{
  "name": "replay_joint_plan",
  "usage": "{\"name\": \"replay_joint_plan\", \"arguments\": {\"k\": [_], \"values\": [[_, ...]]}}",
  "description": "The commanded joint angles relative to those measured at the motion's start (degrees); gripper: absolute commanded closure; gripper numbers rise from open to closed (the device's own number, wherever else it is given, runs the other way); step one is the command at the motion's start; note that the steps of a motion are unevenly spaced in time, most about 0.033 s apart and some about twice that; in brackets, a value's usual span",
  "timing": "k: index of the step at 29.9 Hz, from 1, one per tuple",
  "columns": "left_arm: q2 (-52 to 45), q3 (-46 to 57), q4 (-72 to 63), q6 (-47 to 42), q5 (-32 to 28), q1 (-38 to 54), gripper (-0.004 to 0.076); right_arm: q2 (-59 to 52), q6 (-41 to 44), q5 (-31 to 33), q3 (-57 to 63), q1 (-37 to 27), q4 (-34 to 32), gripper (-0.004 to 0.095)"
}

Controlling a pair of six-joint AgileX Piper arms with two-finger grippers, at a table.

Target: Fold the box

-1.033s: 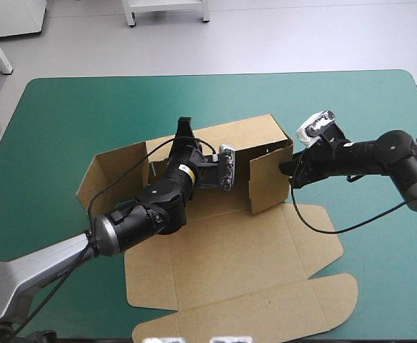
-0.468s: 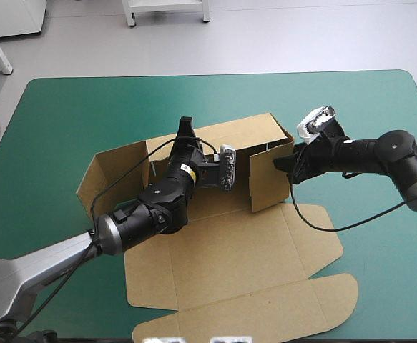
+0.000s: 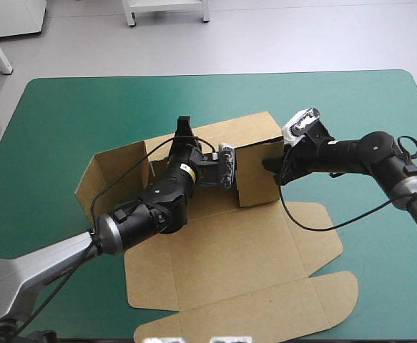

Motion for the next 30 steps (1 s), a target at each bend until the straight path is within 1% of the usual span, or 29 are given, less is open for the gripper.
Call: {"name": "replay_joint_plan", "arguments": {"k": [1,9,11,14,20,27,28,30], "values": [[-1.68,-1.02,2.18,-2.01,-3.45,-0.53,0.0733,-1.23,1.0,-1.37,-1.67,0.57,1.99,0.0389],[-1.68,-1.02,4.41,-3.54,-4.05,-0.53,0.0732,0.02,0.31,-3.56,-1.67,0.57,2.67,0.0477],[-1.68,-1.02,5.57,-5.5,-4.05,-0.53,0.0732,0.14,-0.89,-3.56,-1.67,0.57,3.34,0.0527],[-1.68,-1.02,7.3,-7.81,-4.18,-0.53,0.0732,0.14,-2.42,-4.48,-1.67,0.57,4.16,0.0653],[-1.68,-1.02,7.8,-8.08,-4.31,-0.53,0.0733,0.14,-3.25,-4.28,-1.67,0.57,4.16,0.0923],[-1.68,-1.02,9.83,-9.2,-4.33,-0.53,0.0724,0.14,-3.53,-3.49,-1.67,0.57,4.29,0.0927],[-1.79,-1.02,10.41,-9.58,-4.43,-0.53,0.0708,0.14,-3.53,-3.49,-1.67,0.57,4.4,0.0927],[-2.21,-1.02,10.39,-10.01,-5.15,-0.53,0.0643,0.14,-3.31,-3.49,-1.67,0.57,4.99,0.0927]]}}
